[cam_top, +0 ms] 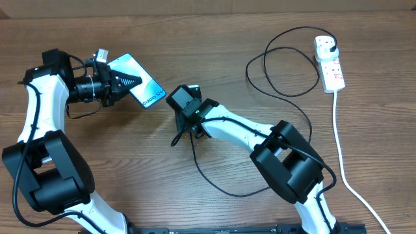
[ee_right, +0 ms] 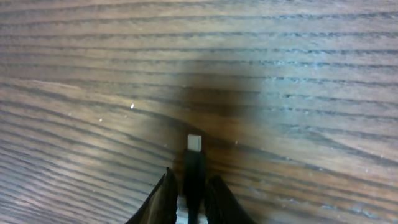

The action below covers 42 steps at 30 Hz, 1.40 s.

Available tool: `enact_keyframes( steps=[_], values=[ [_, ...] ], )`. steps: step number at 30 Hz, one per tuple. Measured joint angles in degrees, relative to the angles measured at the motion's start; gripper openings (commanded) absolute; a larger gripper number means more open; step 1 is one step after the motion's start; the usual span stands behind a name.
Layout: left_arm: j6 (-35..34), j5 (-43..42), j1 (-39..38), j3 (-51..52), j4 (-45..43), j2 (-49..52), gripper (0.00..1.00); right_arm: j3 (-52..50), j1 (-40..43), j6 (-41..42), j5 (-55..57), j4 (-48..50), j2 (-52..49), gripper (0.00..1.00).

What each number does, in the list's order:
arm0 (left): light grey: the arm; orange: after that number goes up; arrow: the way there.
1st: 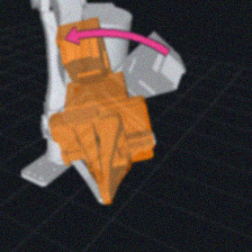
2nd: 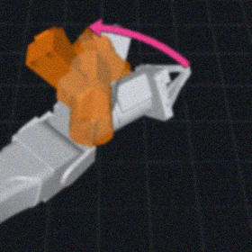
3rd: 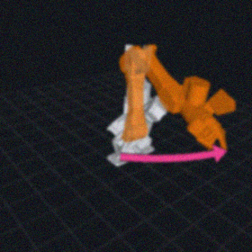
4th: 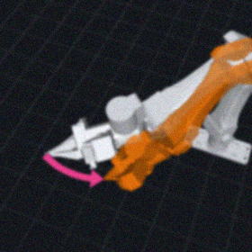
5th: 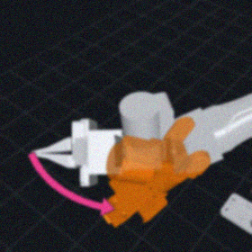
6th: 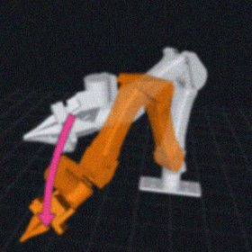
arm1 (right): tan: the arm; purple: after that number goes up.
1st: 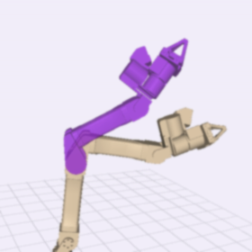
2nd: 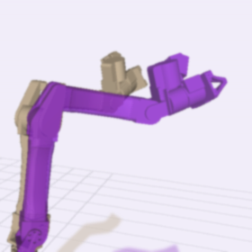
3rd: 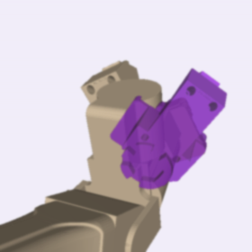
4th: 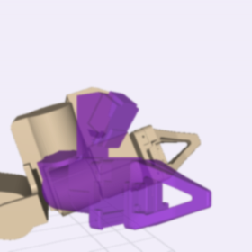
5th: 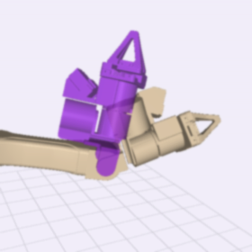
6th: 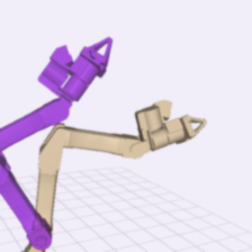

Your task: Plug charger to phone and switch on socket

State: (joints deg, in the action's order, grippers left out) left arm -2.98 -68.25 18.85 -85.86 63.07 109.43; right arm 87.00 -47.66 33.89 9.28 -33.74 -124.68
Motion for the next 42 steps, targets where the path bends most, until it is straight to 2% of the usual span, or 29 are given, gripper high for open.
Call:
enact_keyframes(
  steps=[8, 37, 42],
  values=[
    [0.0, 0.0, 0.0, 0.0, 0.6, 0.0, 0.04, 1.8, -2.6, 2.4, 5.1, -6.8, -0.4, 0.16],
    [0.2, 0.0, 0.0, 0.0, 2.5, 0.0, 0.04, 1.8, -1.8, -2.1, 3.8, -1.7, -1.0, 0.13],
    [0.2, 0.0, 0.0, 0.0, 2.6, 0.0, 0.04, 1.8, -1.2, -2.3, 3.7, -1.3, -1.1, 0.06]
  ],
)
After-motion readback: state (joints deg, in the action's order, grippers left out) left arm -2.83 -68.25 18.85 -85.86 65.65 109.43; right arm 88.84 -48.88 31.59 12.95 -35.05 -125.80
